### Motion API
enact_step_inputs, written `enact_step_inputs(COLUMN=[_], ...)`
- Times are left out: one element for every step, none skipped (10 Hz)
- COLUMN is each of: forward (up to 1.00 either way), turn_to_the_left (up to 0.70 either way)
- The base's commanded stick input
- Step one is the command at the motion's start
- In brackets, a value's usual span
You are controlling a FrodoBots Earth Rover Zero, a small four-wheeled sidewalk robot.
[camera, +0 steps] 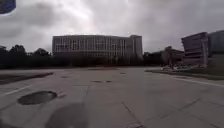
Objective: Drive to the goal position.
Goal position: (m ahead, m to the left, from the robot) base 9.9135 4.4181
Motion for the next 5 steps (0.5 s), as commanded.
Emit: enact_step_inputs(forward=[0.70,0.70,0.70,0.70,0.70], turn_to_the_left=[0.35,0.35,0.35,0.35,0.09])
